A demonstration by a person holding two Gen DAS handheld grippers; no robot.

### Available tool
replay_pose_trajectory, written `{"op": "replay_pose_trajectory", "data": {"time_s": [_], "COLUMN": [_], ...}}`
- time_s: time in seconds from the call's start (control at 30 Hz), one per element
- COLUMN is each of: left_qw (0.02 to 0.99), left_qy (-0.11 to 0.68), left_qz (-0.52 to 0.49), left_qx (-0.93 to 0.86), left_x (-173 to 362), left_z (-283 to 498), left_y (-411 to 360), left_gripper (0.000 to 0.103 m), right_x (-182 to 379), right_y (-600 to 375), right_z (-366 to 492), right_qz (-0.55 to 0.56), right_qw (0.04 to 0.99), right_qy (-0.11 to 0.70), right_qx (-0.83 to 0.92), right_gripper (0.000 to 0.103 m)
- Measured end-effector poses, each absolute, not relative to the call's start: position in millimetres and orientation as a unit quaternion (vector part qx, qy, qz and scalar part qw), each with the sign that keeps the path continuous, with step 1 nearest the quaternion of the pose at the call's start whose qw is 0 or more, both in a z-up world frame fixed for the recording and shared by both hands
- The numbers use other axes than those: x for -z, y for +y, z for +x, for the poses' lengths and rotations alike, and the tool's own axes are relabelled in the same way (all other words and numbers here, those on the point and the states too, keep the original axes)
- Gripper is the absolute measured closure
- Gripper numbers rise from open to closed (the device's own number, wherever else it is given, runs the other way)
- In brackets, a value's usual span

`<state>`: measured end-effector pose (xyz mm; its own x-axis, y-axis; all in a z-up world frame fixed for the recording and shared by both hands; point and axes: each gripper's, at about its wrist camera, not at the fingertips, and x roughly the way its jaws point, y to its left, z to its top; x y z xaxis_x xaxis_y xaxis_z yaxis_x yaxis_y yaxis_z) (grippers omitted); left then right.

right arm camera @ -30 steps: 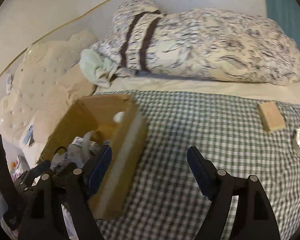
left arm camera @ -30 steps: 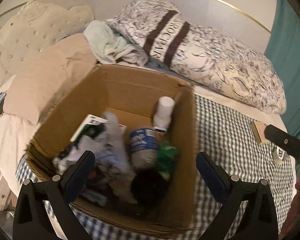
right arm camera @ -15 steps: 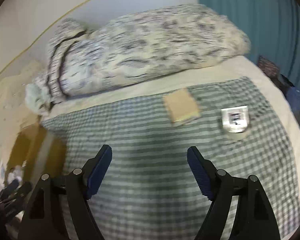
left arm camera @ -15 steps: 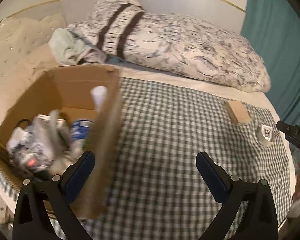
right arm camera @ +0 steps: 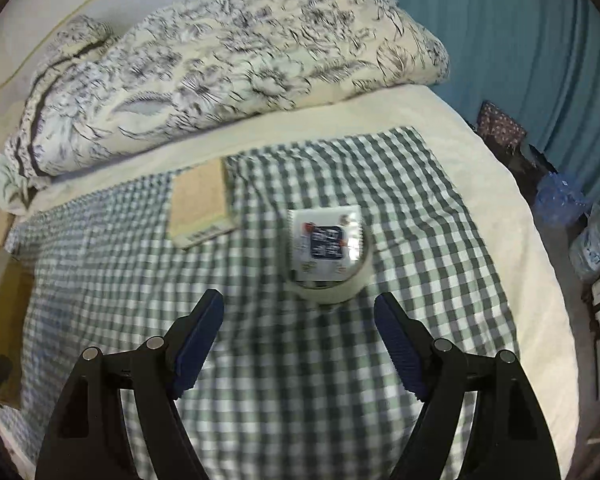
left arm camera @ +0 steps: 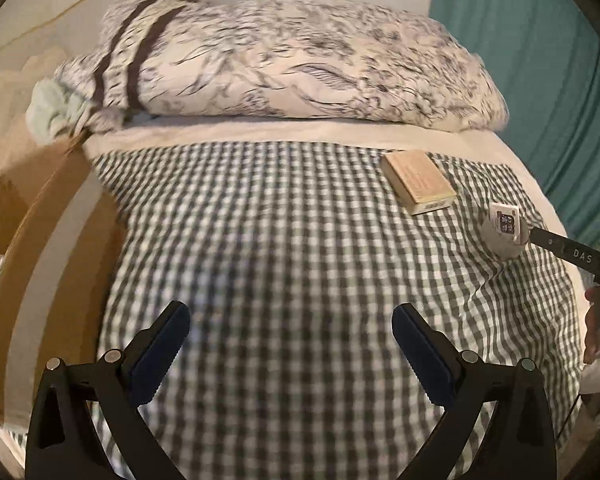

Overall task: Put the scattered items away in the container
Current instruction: 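Move both tools back toward the tape roll holding the white packet, then grasp the tape roll rim with the right tool and lift it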

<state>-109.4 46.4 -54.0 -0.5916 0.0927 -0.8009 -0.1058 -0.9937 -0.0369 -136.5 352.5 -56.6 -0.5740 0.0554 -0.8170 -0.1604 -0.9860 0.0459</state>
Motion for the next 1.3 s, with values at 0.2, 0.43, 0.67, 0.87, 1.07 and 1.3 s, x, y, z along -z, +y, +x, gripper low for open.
{"op": "replay_pose_trajectory", "data": {"time_s": [0.2,0.43,0.67,0.87,1.07,1.3], "left_qw": [0.075,0.076,0.046,0.043,0.043,0.04], "left_qy": [0.009,0.037,0.043,0.056,0.059,0.055], "left_qz": [-0.46,-0.483,-0.49,-0.495,-0.504,-0.509], "left_qx": [-0.884,-0.872,-0.87,-0.866,-0.861,-0.858], "left_x": [65,86,95,100,107,110], "left_z": [-126,-127,-130,-129,-128,-127], "left_y": [91,114,116,119,120,115], "left_gripper": [0.0,0.0,0.0,0.0,0.0,0.0], "right_x": [66,87,107,114,99,87], "right_y": [365,379,395,400,385,375], "right_z": [-154,-191,-214,-221,-206,-190], "right_qz": [-0.455,-0.467,-0.472,-0.474,-0.448,-0.434], "right_qw": [0.045,0.036,0.035,0.012,0.014,0.003], "right_qy": [0.047,0.022,0.023,0.042,0.009,-0.002], "right_qx": [-0.888,-0.883,-0.881,-0.879,-0.894,-0.901], "right_gripper": [0.026,0.026,0.026,0.054,0.07,0.071]}}
